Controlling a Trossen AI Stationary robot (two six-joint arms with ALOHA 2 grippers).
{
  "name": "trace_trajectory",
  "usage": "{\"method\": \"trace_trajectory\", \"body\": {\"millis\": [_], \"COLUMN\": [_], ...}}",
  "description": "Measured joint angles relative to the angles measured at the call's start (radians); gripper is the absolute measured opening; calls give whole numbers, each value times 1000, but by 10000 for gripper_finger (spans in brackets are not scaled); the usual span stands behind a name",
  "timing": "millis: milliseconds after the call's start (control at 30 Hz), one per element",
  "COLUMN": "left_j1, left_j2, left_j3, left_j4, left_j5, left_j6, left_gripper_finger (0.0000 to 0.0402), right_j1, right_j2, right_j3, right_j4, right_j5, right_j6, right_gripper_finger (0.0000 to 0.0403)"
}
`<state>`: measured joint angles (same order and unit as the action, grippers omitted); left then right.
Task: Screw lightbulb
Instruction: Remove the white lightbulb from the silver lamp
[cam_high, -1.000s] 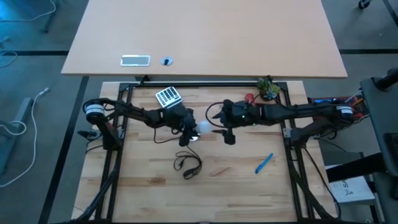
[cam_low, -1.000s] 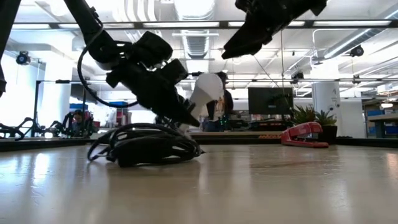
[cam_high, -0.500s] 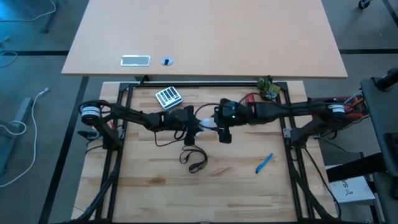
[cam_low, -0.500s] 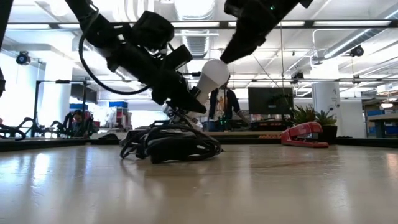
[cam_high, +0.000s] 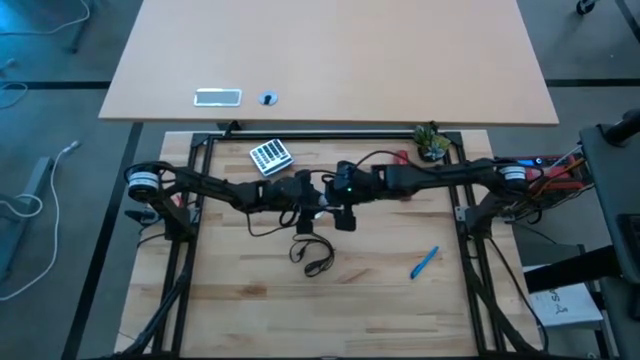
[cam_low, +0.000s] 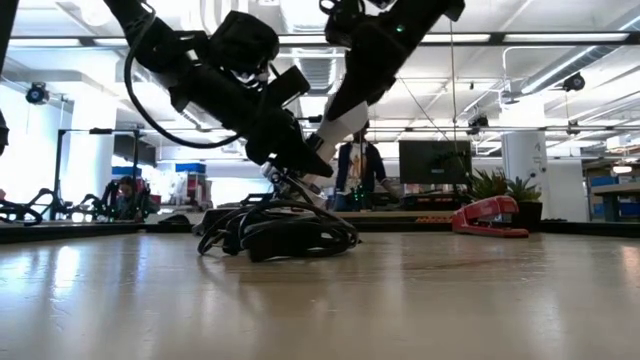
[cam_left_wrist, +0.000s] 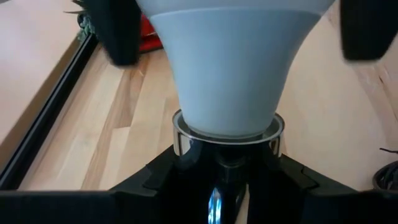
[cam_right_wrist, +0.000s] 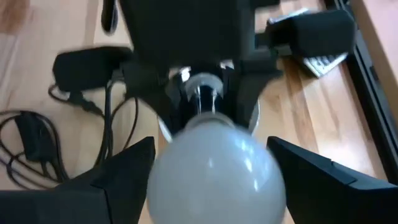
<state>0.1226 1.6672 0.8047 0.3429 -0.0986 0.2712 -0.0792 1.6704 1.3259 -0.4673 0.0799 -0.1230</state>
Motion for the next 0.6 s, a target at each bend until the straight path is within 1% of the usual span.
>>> {"method": "trace_trajectory", "body": {"millis": [167, 333, 400, 600], "left_j1": [0, -5, -6, -5], "left_j2": [-6, -14, -14, -15], "left_j3": [0, 0, 0, 0], "left_j4": [-3, -1, -4, -11], "left_j5": [0, 1, 5, 95], "left_j6": [1, 2, 4, 4], "left_gripper_finger": [157, 157, 157, 157], "right_j1": [0, 0, 0, 2], "right_j2": [36, 40, 40, 37], "right_j3": [22, 27, 27, 27], "right_j4": [-34, -39, -39, -48], "right_j5": [1, 3, 2, -10], "right_j6": [4, -2, -10, -30], "right_gripper_finger": [276, 233, 232, 232]}}
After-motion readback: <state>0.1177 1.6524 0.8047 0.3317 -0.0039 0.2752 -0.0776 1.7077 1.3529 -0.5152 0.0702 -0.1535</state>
